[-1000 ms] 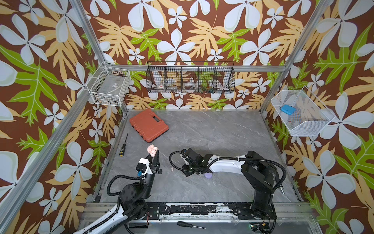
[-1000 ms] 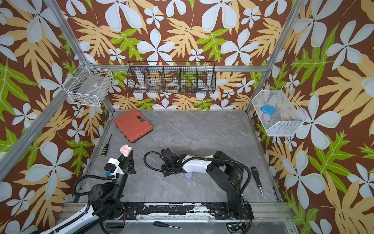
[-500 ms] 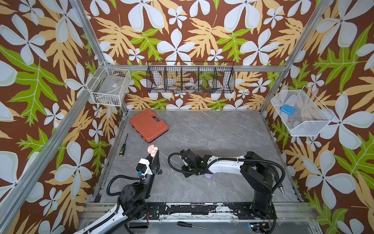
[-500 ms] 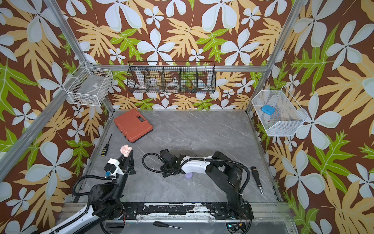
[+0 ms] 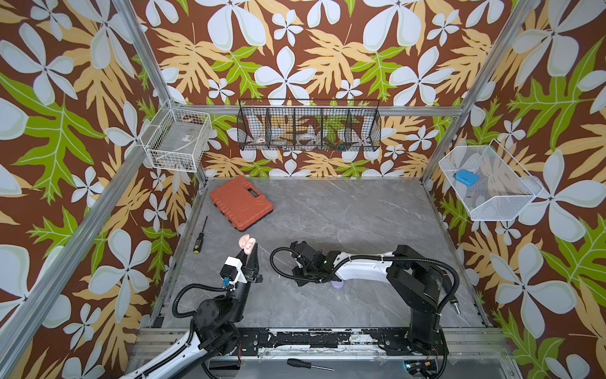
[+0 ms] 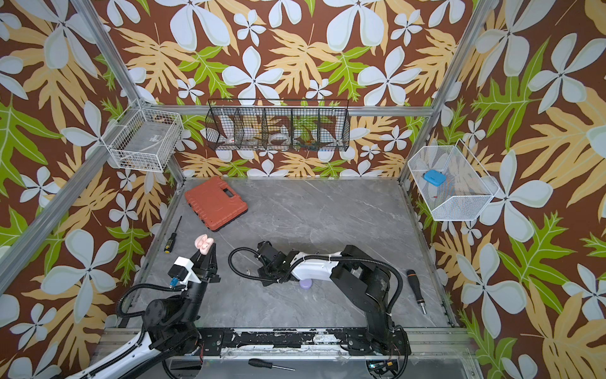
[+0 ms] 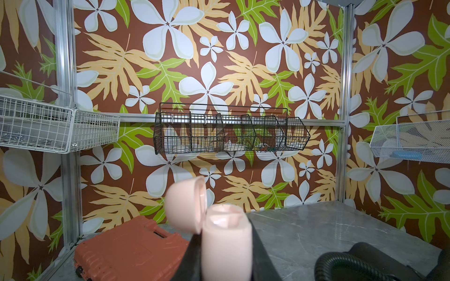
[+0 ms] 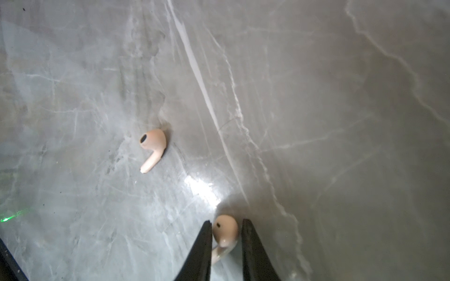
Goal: Insert wireless bluetooth earbuds into charging case
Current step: Pick up the wireless bluetooth earbud from the center of the table.
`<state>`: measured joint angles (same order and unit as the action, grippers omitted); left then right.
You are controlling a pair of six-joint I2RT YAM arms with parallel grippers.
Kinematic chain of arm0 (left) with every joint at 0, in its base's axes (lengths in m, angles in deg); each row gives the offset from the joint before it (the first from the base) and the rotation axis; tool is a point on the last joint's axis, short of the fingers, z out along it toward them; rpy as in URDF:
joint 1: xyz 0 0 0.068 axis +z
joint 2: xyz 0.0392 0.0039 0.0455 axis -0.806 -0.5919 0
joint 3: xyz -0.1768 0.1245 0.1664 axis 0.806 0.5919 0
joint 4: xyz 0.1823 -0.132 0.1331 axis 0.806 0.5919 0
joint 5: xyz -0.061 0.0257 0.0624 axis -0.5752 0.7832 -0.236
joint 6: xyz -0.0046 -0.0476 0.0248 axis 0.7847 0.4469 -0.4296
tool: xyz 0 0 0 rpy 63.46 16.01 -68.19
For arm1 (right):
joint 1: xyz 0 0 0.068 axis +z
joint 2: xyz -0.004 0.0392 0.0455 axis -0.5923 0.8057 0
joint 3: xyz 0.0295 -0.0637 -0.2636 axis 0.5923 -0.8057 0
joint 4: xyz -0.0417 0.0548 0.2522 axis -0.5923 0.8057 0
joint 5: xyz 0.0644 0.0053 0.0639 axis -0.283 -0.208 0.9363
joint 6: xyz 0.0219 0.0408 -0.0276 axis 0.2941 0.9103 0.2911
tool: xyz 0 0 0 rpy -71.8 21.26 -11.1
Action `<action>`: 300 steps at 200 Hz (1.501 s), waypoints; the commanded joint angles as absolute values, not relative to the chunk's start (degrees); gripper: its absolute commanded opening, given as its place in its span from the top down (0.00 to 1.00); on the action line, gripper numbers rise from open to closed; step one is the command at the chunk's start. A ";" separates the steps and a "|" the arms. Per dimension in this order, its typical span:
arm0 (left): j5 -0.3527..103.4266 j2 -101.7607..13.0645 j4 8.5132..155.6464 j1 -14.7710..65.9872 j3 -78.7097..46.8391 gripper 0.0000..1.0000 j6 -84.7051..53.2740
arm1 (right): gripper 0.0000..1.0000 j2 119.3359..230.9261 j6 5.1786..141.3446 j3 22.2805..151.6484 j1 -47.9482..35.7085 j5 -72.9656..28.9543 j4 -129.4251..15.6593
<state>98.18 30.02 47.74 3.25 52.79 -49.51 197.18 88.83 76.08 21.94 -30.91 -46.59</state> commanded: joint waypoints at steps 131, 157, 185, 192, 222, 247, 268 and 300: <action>98.38 31.31 47.15 3.34 52.95 1.00 -50.85 | 0.70 191.86 84.38 72.49 22.12 -28.47 -43.88; 98.48 31.42 47.17 3.35 52.95 1.00 -50.96 | 0.70 190.96 84.93 71.92 22.13 -28.39 -44.84; 98.70 31.53 47.11 3.35 52.95 1.00 -51.21 | 0.71 193.11 86.19 74.51 22.13 -31.96 -41.33; 98.66 31.70 47.14 3.35 52.95 1.00 -51.28 | 0.71 193.28 86.48 74.60 22.10 -31.64 -41.66; 98.83 32.03 47.16 3.35 52.95 1.00 -51.48 | 0.66 193.70 86.40 75.29 22.08 -32.83 -42.07; 98.79 32.06 47.18 3.35 52.95 1.00 -51.58 | 0.65 195.30 85.39 76.71 22.13 -32.60 -41.53; 98.75 32.24 47.26 3.35 52.95 1.00 -51.74 | 0.65 196.38 84.71 77.31 22.21 -32.09 -41.24; 98.70 32.34 47.40 3.35 52.95 1.00 -51.91 | 0.67 196.66 84.20 77.01 22.34 -32.64 -40.96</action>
<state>98.25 32.19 47.85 3.27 52.96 -51.18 196.31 85.33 76.93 22.20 -31.44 -42.19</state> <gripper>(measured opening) 0.224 0.336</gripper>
